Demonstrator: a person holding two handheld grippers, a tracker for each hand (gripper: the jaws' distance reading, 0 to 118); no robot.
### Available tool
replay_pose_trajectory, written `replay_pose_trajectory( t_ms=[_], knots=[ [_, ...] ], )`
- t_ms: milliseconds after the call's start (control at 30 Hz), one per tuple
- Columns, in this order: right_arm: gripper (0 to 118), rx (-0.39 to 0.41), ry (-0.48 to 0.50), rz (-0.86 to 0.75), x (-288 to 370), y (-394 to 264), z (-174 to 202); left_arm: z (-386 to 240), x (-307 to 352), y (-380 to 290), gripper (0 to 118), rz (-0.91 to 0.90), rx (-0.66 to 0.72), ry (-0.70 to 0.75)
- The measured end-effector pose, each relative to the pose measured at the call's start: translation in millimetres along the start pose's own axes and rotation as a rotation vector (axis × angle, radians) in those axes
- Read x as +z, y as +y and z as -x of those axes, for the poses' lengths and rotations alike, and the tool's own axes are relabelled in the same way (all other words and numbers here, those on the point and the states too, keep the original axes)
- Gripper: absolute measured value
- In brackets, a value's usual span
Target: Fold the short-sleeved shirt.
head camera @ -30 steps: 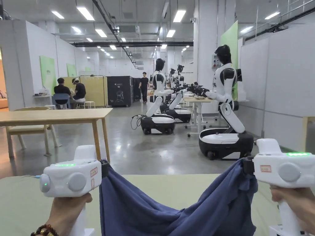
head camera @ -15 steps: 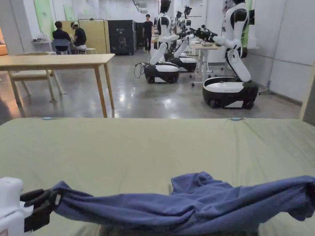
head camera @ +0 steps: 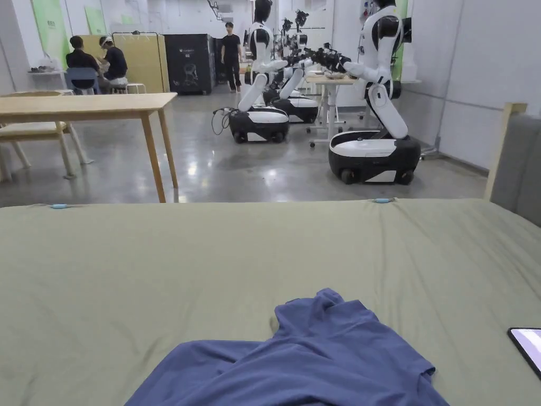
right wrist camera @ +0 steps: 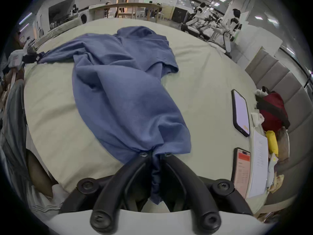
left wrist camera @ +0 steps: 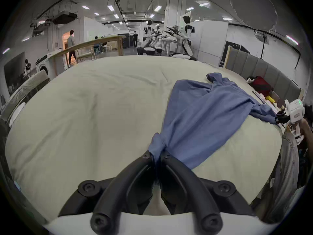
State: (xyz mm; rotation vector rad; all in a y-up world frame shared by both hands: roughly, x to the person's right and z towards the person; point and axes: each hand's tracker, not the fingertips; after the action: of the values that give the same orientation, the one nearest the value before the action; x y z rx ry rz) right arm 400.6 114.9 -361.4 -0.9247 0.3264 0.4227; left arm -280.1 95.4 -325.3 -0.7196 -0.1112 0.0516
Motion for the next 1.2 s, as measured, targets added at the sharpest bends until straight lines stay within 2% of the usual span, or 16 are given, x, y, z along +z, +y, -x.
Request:
replay_pose_trajectory(
  t_ms=[33, 67, 100, 133, 300, 367, 433, 467, 500, 767, 800, 833, 867, 900, 1133, 1200],
  knots=[
    [36, -0.007, -0.008, -0.006, 4.1, 0.7, -2.3, 0.3, -1.1, 0.2, 29, 0.005, 0.001, -0.002],
    [73, -0.017, -0.015, -0.017, 9.6, 1.1, -4.4, -0.5, -1.6, 0.2, 78, 0.015, 0.011, -0.001],
    [97, -0.027, -0.030, -0.044, 17.4, 0.6, -7.1, 0.0, -1.2, 2.0, 111, 0.020, 0.021, 0.004],
    [107, -0.048, -0.026, -0.085, 32.0, 0.7, -9.3, 1.8, 2.2, 4.4, 118, 0.027, 0.033, -0.003],
    [98, -0.175, -0.080, -0.413, 138.8, 7.7, 12.9, -8.3, 69.3, 9.5, 108, -0.134, 0.070, 0.014],
    [94, -0.268, -0.018, -0.589, 182.3, 3.7, 28.8, -20.4, 111.5, 19.5, 104, -0.208, 0.096, 0.024],
    [50, -0.340, 0.015, -0.743, 212.9, -0.3, 47.6, -29.3, 142.5, 14.6, 58, -0.293, 0.071, 0.050],
    [12, -0.370, -0.008, -0.783, 221.1, -0.5, 56.3, -29.1, 147.8, 14.3, 13, -0.307, 0.061, 0.083],
    [6, -0.377, -0.012, -0.820, 229.2, -1.1, 64.4, -30.7, 156.7, 11.0, 2, -0.312, 0.063, 0.132],
    [3, -0.267, 0.041, -0.801, 233.9, 15.1, 100.4, 4.9, 118.8, 8.3, 3, -0.219, 0.080, 0.060],
    [3, -0.265, 0.055, -0.790, 229.1, 15.5, 99.0, 11.3, 104.7, 11.0, 14, -0.201, 0.074, 0.036],
    [3, -0.264, 0.066, -0.785, 226.1, 16.5, 100.0, 18.6, 87.7, 13.8, 38, -0.168, 0.059, 0.014],
    [3, -0.264, 0.071, -0.782, 223.6, 17.4, 101.2, 4.7, 74.0, 18.3, 91, -0.135, 0.051, 0.007],
    [3, -0.265, 0.072, -0.771, 221.2, 18.8, 102.4, 7.3, 54.9, 19.5, 110, -0.063, 0.034, -0.003],
    [3, -0.278, 0.055, -0.712, 209.3, 16.6, 100.9, 1.1, -8.6, 20.5, 99, 0.033, -0.064, 0.041],
    [3, -0.281, 0.046, -0.702, 206.7, 14.8, 99.8, -0.2, -16.5, 17.5, 79, 0.056, -0.075, 0.034]
  ],
)
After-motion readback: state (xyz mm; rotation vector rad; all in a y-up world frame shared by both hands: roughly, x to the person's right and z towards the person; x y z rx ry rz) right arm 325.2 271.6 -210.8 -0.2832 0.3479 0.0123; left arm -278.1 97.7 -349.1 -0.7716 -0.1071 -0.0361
